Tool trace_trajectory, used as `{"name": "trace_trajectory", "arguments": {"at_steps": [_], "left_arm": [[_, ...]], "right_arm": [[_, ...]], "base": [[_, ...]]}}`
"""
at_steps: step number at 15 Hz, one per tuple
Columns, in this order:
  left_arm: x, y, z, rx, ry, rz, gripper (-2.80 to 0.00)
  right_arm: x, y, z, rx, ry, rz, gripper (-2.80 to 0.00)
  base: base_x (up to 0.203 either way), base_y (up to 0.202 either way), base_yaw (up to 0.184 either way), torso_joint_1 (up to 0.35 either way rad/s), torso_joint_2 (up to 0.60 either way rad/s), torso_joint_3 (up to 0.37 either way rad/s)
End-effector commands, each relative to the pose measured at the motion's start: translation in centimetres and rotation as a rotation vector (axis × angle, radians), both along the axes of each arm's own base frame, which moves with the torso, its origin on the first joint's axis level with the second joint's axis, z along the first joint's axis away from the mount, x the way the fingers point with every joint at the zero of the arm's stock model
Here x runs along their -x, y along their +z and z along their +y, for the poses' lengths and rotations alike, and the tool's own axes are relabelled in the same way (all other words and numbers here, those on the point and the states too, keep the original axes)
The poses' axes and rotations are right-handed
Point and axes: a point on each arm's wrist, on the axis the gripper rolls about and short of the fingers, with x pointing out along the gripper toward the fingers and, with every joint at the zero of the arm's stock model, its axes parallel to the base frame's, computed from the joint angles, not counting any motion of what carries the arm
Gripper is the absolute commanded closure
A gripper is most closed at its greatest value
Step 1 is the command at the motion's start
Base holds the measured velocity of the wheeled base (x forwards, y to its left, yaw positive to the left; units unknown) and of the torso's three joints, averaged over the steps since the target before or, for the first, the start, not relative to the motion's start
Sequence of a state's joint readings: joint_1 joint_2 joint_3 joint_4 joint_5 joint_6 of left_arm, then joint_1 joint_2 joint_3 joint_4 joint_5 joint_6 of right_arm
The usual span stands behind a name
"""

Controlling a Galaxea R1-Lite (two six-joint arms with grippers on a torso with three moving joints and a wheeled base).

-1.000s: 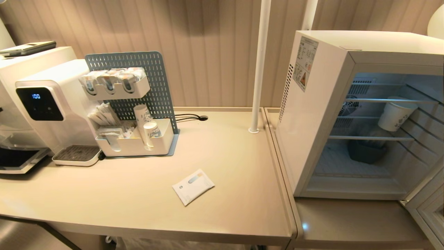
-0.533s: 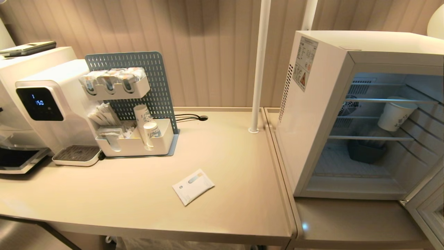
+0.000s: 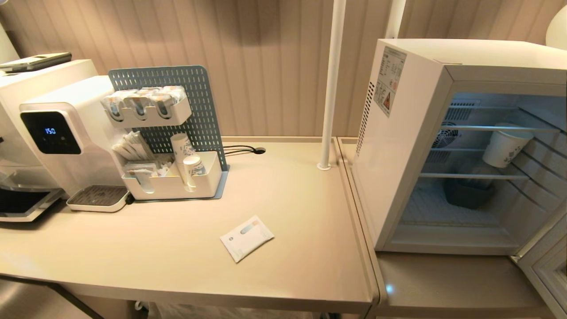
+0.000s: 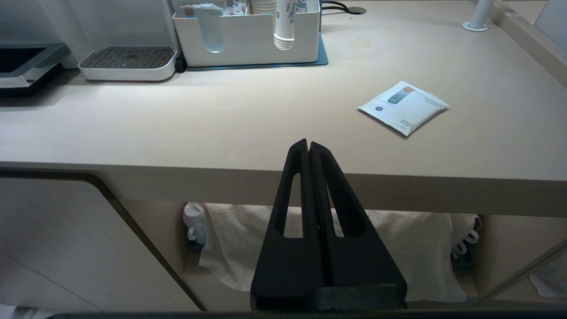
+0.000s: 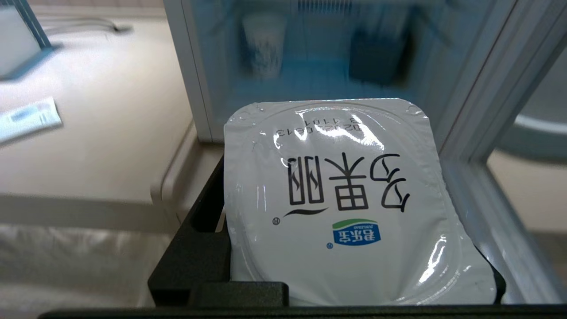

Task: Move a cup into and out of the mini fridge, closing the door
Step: Put the yoghurt in the freezer

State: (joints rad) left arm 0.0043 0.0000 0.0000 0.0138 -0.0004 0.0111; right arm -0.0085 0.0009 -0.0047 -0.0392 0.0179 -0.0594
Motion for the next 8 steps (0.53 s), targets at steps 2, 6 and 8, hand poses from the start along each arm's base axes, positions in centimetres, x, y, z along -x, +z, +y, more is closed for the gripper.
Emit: {"name": "trace_trajectory", "arguments": {"at_steps": [2,6,8], "left_arm": [[-0.02,-0.04,0.0,0.0,0.001,0.003,0.0],[-0.02,-0.04,0.0,-0.001,0.001,0.003,0.0],[-0.01,0.0,0.0,-0.003,0.001,0.002,0.0]], "right_arm": [[-0.03,-0.46,-0.01,-0.011,-0.003,0.039,0.0],[-0.03,-0.44,-0.01,-0.009,-0.003,0.037,0.0],[-0.02,-0.43,-0.01,-0.009,-0.003,0.038,0.0]], "base": [[0.0,0.0,0.0,0.0,0.0,0.0],[0.0,0.0,0.0,0.0,0.0,0.0],[0.0,0.0,0.0,0.0,0.0,0.0]]}}
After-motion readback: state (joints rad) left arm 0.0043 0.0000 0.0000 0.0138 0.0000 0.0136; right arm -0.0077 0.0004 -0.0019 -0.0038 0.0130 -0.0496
